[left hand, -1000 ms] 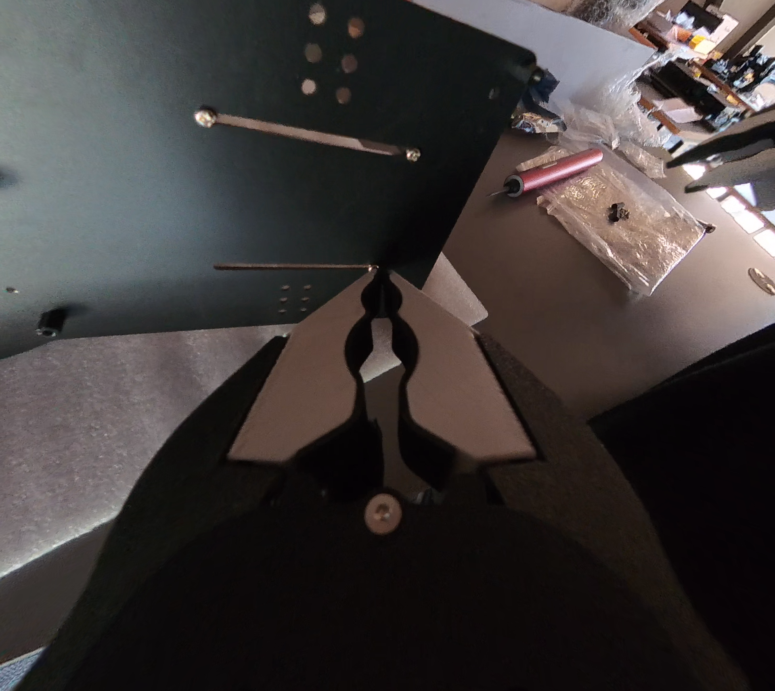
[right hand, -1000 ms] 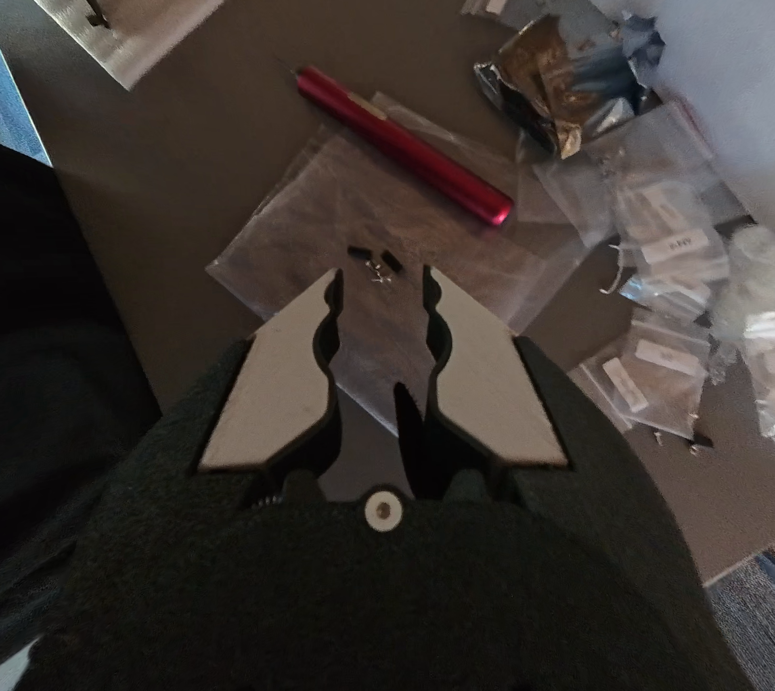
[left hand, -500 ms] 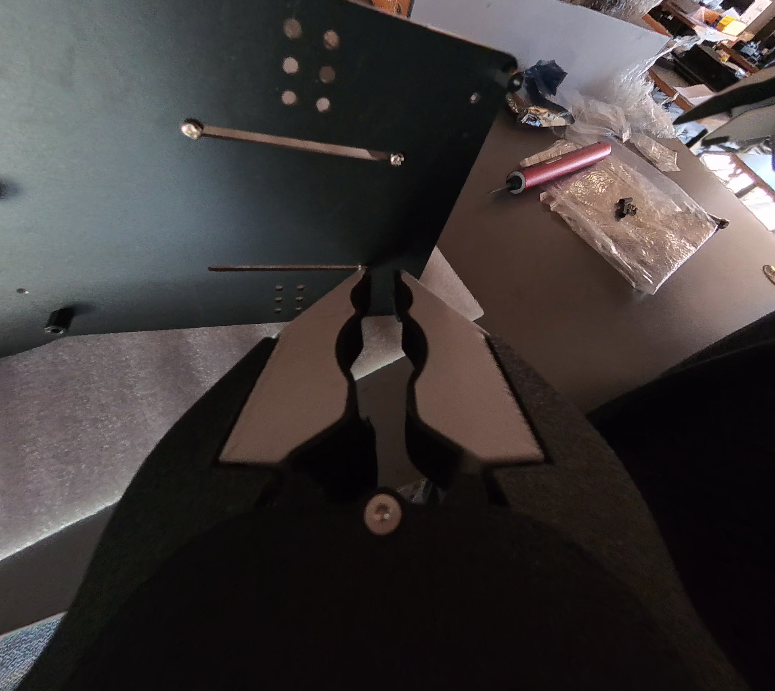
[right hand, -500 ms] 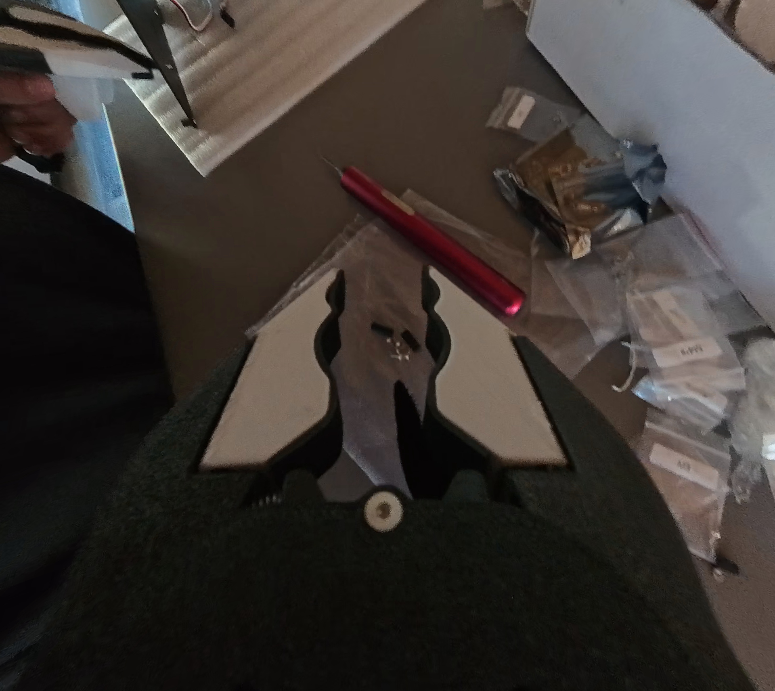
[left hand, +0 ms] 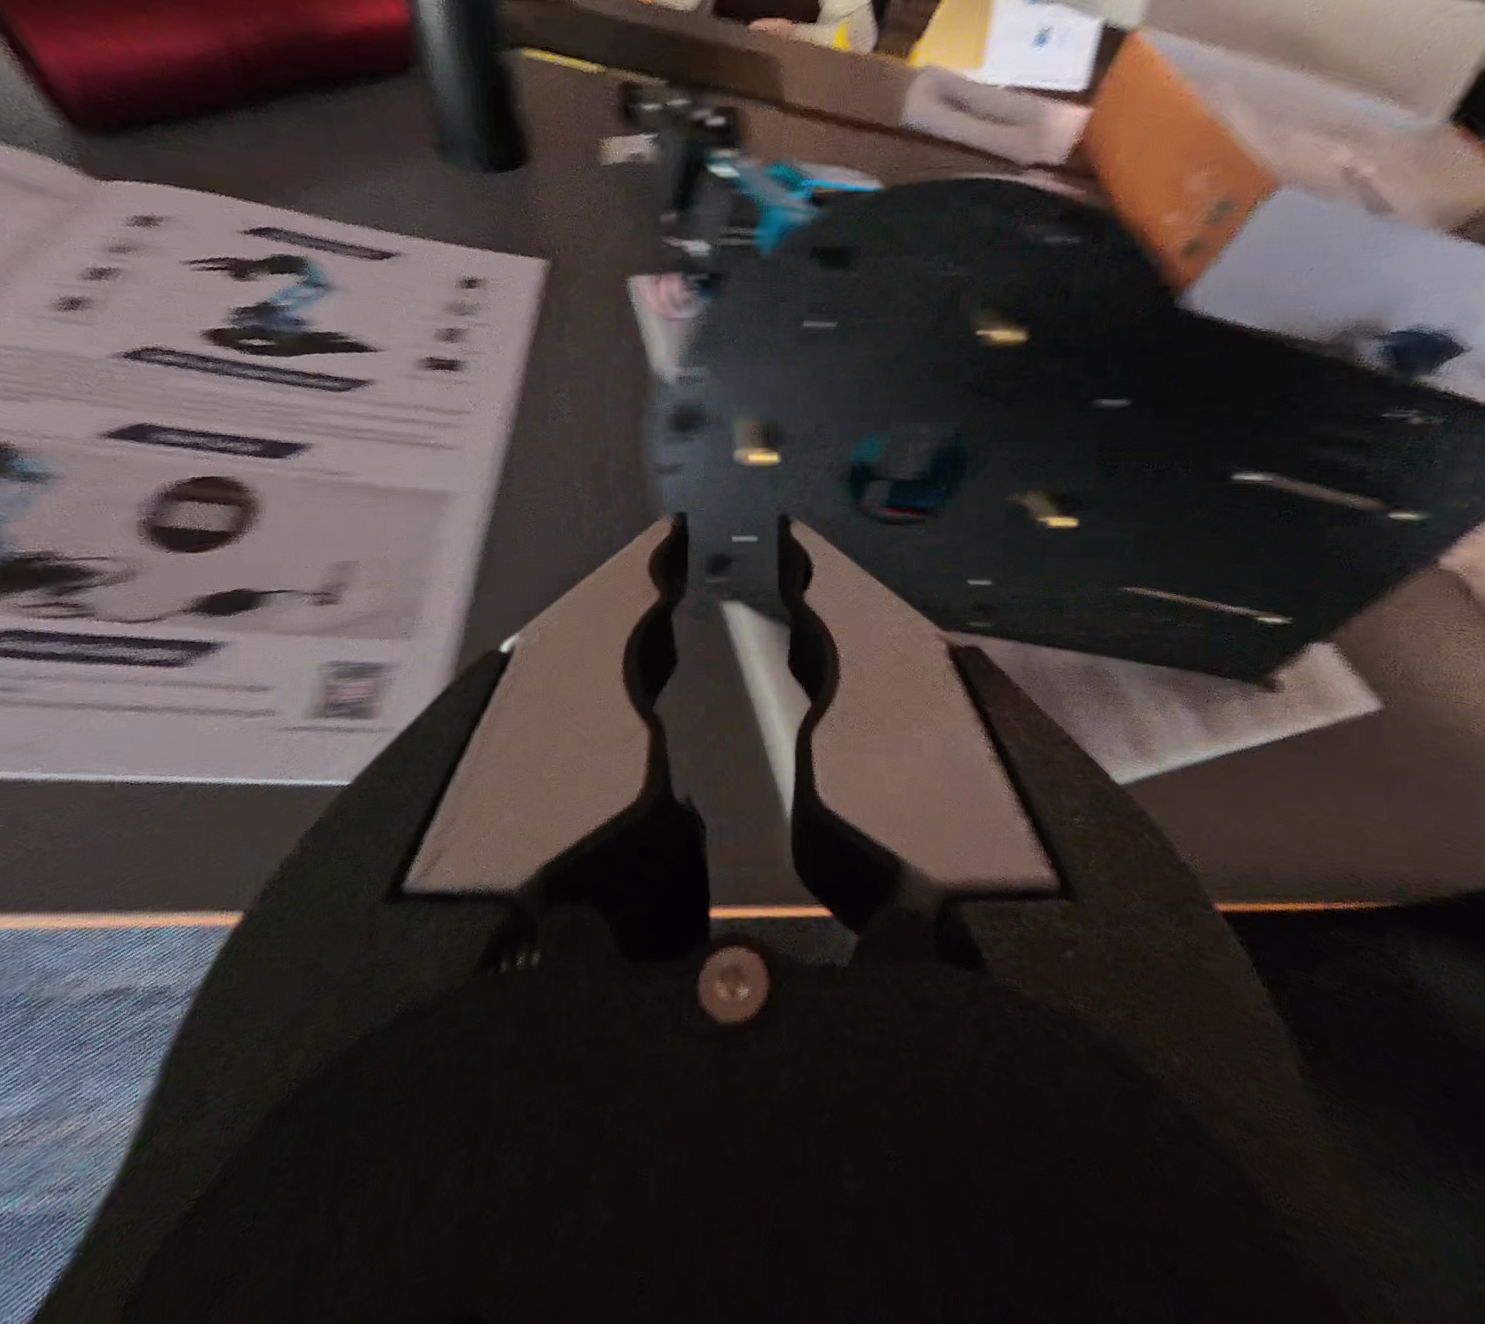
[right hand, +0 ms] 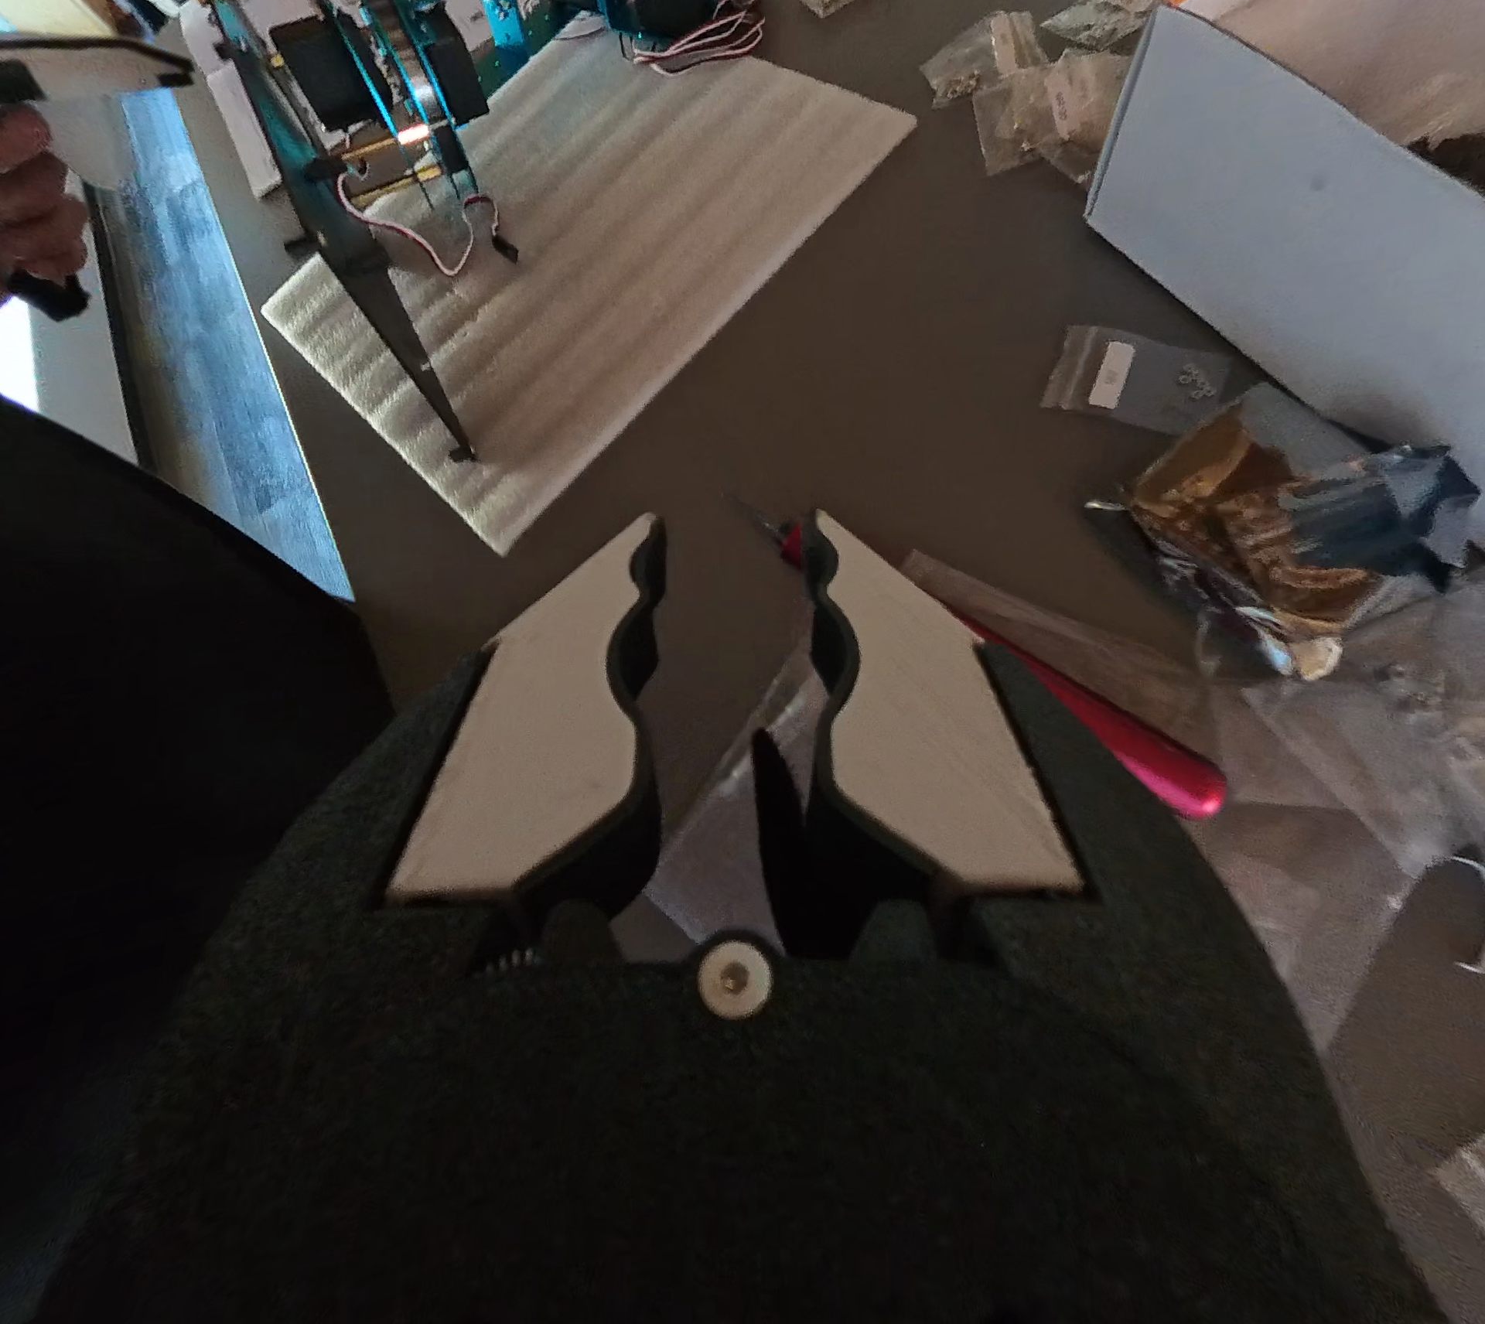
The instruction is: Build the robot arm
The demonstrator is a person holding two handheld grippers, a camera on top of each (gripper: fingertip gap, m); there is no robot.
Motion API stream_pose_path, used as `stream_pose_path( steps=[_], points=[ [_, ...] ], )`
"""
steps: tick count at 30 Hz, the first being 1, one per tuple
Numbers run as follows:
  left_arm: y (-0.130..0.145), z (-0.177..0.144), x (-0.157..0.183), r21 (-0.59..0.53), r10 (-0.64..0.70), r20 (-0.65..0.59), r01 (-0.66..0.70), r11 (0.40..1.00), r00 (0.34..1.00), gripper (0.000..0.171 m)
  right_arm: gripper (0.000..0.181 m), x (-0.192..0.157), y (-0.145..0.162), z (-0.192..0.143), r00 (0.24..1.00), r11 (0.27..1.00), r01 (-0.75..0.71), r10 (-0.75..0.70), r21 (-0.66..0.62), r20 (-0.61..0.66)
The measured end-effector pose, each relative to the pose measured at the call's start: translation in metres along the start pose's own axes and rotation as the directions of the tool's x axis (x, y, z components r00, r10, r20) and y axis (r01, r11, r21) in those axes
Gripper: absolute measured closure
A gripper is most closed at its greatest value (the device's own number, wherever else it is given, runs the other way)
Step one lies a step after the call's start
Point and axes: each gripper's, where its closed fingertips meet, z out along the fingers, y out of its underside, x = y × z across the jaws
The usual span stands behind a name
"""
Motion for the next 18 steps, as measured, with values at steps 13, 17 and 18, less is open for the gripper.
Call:
stream_pose_path(
  steps=[13, 17, 18],
  points=[
    [-0.023, 0.018, -0.204, -0.026, 0.134, 0.263, -0.132, 0.991, 0.955, 0.151, 0.152, -0.035, -0.014, 0.058, 0.970, 0.971, -0.239, 0.239, 0.004, -0.056],
    [-0.032, 0.027, -0.229, -0.003, 0.089, 0.263, -0.092, 0.996, 0.961, 0.151, 0.154, -0.033, -0.020, 0.069, 0.961, 0.965, -0.261, 0.260, 0.004, -0.095],
    [-0.034, 0.030, -0.233, 0.007, 0.064, 0.247, -0.068, 0.998, 0.967, 0.151, 0.154, -0.034, -0.022, 0.073, 0.959, 0.964, -0.266, 0.265, 0.005, -0.098]
  ],
)
